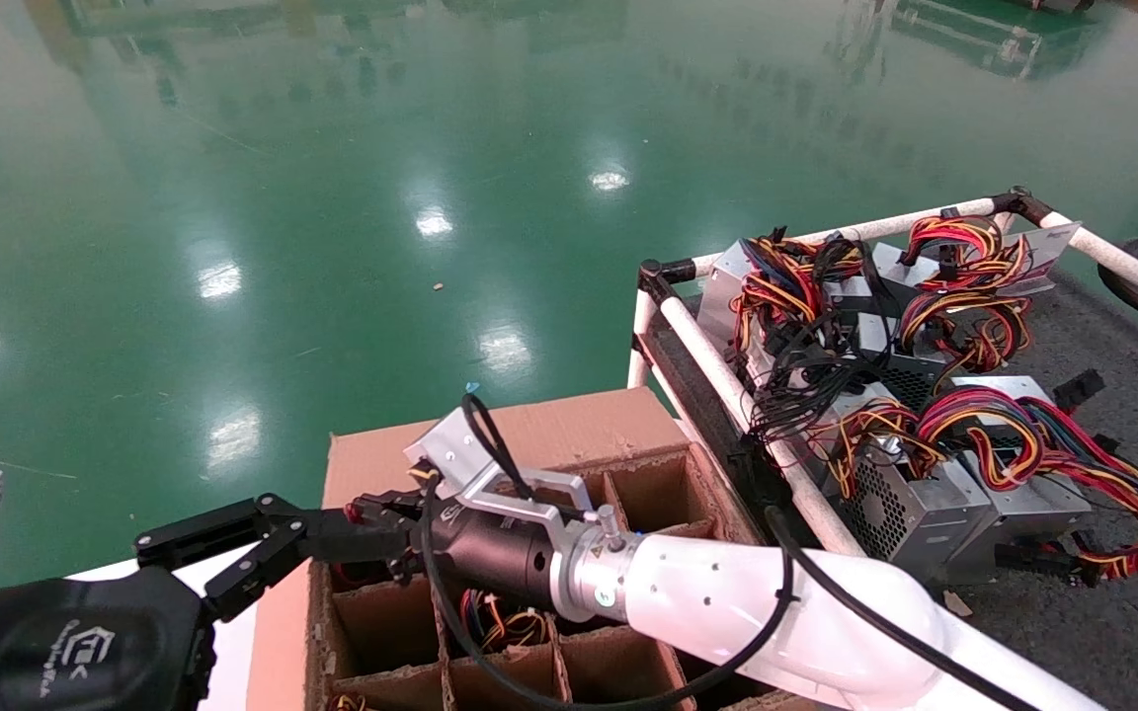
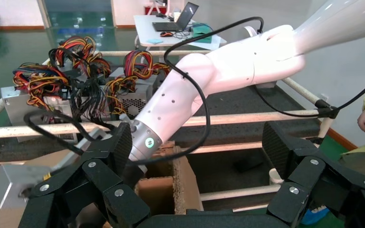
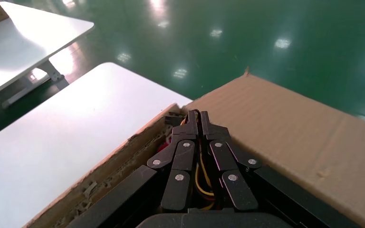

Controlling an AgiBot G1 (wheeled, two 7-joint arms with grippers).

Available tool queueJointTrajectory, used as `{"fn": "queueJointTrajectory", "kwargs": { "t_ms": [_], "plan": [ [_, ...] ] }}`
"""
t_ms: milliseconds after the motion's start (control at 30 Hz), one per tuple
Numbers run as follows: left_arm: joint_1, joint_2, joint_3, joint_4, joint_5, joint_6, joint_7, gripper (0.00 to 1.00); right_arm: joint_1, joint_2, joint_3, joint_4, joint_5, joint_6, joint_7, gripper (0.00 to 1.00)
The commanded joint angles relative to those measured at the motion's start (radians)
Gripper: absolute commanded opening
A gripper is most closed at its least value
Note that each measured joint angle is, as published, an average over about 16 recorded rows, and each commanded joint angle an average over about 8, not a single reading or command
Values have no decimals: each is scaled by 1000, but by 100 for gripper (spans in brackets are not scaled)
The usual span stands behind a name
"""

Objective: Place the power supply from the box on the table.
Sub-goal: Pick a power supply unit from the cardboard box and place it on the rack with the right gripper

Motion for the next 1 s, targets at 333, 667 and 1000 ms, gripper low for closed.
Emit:
{"fn": "queueJointTrajectory", "kwargs": {
  "t_ms": [333, 667, 1000],
  "plan": [
    [0, 0, 1, 0, 0, 0, 0, 100, 24, 34, 37, 12, 49, -32, 2, 0],
    [0, -1, 1, 0, -1, -1, 1, 100, 37, 66, 63, 39, 86, -46, 30, 0],
    [0, -1, 2, 0, -1, -1, 1, 100, 88, 133, 103, 97, 157, -89, 137, 0]
  ]
}}
